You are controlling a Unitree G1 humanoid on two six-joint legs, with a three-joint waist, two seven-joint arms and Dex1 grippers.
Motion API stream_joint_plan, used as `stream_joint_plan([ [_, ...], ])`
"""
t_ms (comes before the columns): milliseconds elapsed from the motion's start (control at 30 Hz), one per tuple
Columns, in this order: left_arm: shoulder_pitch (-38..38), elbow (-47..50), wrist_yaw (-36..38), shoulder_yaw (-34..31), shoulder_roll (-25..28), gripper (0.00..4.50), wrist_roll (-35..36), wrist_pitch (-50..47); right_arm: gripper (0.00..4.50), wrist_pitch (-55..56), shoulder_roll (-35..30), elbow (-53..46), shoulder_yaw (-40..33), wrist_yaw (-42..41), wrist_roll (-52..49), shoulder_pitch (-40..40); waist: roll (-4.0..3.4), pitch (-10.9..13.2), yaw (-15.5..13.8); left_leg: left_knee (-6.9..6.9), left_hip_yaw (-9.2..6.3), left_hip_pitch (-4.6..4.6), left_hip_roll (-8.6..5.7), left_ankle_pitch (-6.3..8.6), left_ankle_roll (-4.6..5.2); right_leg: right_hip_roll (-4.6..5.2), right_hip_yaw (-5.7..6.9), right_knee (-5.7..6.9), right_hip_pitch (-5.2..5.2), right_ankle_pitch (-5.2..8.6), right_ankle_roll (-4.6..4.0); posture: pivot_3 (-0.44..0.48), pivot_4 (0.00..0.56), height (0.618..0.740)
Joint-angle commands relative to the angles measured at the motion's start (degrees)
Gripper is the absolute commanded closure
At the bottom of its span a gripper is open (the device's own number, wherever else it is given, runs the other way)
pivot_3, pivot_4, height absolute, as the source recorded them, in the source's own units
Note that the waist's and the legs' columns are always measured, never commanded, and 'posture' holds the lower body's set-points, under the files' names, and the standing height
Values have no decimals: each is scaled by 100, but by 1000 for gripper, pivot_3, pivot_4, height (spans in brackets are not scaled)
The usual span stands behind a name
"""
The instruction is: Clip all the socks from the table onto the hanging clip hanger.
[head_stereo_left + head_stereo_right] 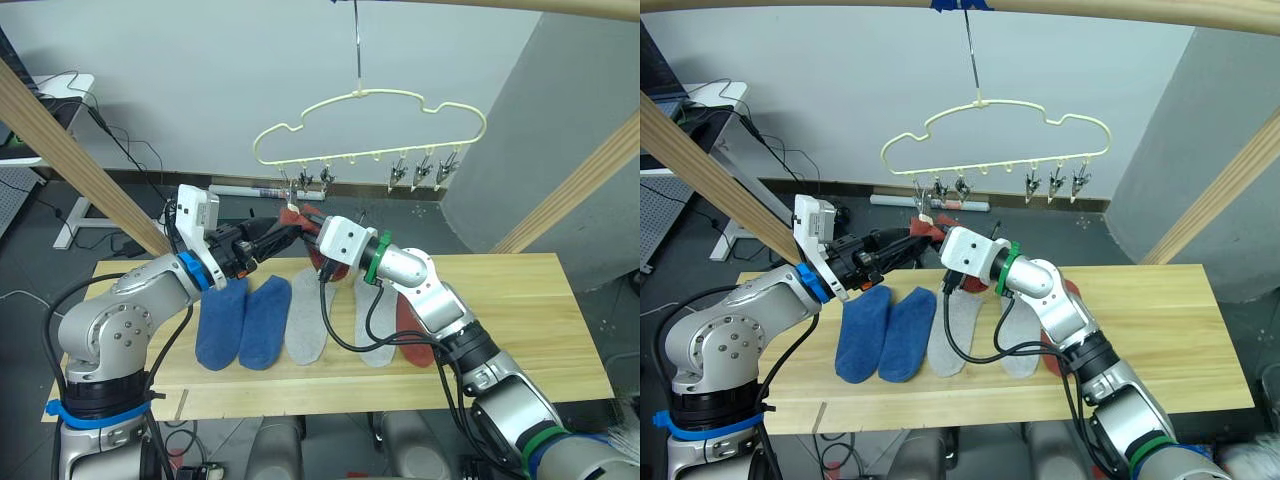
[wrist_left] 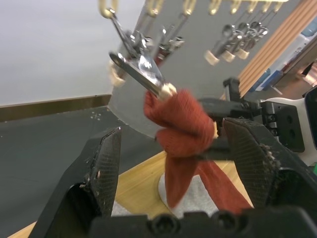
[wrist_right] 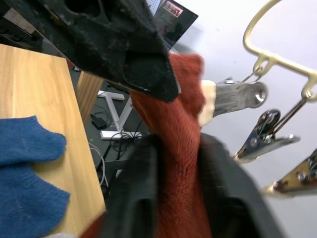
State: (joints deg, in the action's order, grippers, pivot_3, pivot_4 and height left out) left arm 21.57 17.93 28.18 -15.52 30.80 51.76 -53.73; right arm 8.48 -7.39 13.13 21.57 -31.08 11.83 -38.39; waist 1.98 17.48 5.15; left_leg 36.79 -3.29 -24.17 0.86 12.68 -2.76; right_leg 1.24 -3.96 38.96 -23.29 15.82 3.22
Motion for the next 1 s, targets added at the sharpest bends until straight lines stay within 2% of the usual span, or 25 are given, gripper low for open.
stream_joint_plan([
  [33,-22,215,78,-31,112,884,61,48,2020,-54,25,-375,-23,-105,-153,70,0,0,0,0,-1,0,0,0,0,0,0,0,0,0,0,-127,312,740],
  [200,-123,255,143,-37,203,884,58,52,362,-264,-68,-674,-8,-295,-177,219,0,0,0,0,-1,0,0,0,0,0,-1,0,0,0,0,-127,307,740],
  [367,-441,472,282,85,380,884,-266,330,362,-611,-390,-1352,-76,-607,-343,600,0,0,-1,-5,-2,0,1,0,0,1,-1,-5,-1,1,0,-124,303,740],
  [567,-1044,566,260,349,410,884,-1486,1584,362,-1370,-1155,-2570,-489,-1136,-908,1221,-1,1,-19,-10,-7,-1,0,0,0,5,-5,-9,-2,1,-1,-123,303,740],
  [800,-1526,693,80,557,134,884,-2575,2887,362,-2255,-2183,-3766,-1329,-1696,-1885,1807,-2,1,-33,-12,-5,-2,1,1,1,6,-8,-18,-2,2,0,-127,302,740],
  [1000,-1485,886,-584,936,-554,884,-3341,3576,362,-3028,-2695,-4555,-2112,-1793,-2867,2185,0,1,-33,-11,5,-11,-2,1,2,5,-7,-28,-1,3,1,-148,293,740],
])
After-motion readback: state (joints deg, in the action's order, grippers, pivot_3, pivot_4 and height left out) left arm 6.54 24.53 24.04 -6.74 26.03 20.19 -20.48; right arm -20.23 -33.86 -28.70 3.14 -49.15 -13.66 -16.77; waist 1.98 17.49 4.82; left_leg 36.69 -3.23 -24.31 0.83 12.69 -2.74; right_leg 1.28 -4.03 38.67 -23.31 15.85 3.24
